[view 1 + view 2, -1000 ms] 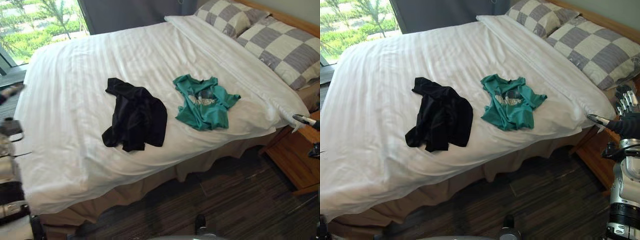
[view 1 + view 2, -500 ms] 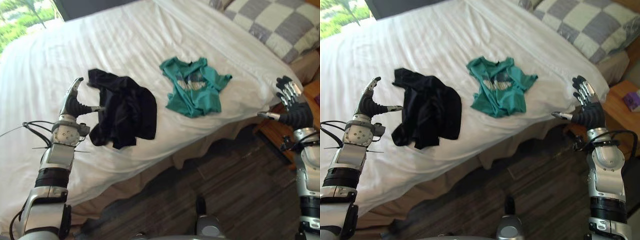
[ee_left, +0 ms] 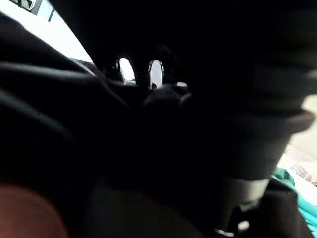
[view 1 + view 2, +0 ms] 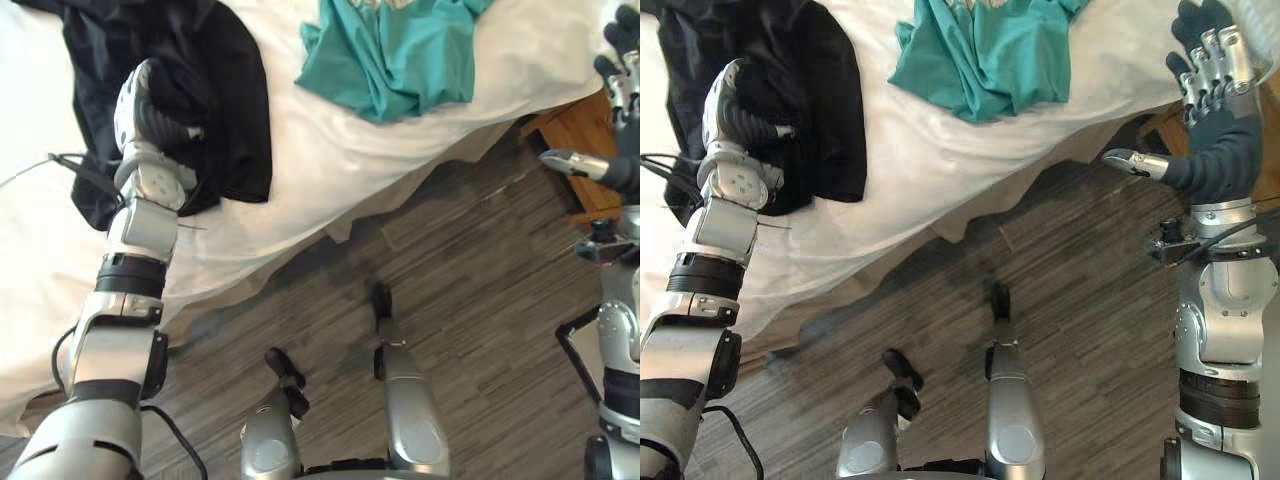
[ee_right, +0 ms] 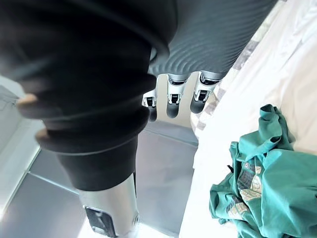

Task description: Tidy the bed and pick cloth on bed and put in laundry

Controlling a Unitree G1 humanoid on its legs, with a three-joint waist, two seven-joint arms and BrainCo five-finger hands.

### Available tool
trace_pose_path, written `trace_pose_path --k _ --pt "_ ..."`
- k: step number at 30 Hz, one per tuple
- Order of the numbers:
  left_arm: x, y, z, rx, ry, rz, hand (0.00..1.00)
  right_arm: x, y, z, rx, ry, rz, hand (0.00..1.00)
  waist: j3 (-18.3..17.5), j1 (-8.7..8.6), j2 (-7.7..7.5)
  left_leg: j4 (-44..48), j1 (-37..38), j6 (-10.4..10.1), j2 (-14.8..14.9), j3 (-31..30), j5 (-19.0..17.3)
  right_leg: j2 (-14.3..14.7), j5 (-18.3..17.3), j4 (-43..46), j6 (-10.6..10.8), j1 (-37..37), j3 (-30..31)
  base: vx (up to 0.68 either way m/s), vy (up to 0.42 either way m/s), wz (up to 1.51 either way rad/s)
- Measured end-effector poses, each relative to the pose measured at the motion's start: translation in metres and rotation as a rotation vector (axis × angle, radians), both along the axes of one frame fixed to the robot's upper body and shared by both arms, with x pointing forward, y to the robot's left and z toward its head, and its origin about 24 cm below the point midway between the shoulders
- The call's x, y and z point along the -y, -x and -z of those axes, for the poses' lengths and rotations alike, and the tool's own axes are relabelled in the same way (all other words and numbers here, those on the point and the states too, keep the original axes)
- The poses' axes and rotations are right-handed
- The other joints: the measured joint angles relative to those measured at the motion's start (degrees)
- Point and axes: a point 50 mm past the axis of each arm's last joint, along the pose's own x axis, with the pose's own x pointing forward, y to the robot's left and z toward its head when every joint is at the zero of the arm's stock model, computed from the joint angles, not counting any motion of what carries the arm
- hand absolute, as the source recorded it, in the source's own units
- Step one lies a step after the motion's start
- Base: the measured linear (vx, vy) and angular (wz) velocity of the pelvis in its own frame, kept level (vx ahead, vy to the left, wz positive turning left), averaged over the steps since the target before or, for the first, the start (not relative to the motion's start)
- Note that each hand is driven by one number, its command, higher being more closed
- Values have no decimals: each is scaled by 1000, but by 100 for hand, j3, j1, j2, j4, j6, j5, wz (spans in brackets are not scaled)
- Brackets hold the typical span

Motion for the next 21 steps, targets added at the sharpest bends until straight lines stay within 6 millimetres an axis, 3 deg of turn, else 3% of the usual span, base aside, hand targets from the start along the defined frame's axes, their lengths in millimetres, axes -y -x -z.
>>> trace_pose_path --k 4,10,12,15,18,21 --pt "-5 2 11 -104 -108 22 100 -5 4 -8 26 80 4 0 20 -11 11 129 30 1 8 21 -1 -14 -119 187 8 0 -14 -13 5 4" --pt "-11 29 87 -219 -58 148 100 -25 8 -18 45 263 28 0 -35 6 159 177 248 18 -32 -31 -6 -167 -552 832 23 37 -173 -4 24 14" --pt "-10 43 118 -259 3 210 100 -33 2 -19 11 339 54 0 -116 29 298 179 253 33 -31 -157 4 -214 -641 949 24 86 -312 -5 1 25" --pt "-13 59 138 -266 85 263 100 -37 -9 -21 -35 391 100 0 -176 178 388 156 253 125 -22 -327 75 -239 -691 1022 -4 118 -457 -18 -25 26" --pt "-20 70 145 -262 120 278 100 -25 -29 -20 -128 368 167 0 -193 283 393 6 205 103 -20 -535 203 -251 -689 1019 -7 166 -645 -45 -27 36" --pt "-36 80 141 -234 154 251 100 12 -59 -4 -334 291 317 0 -193 471 392 -119 77 91 -4 -921 354 -269 -652 879 -58 327 -973 -73 -15 49"
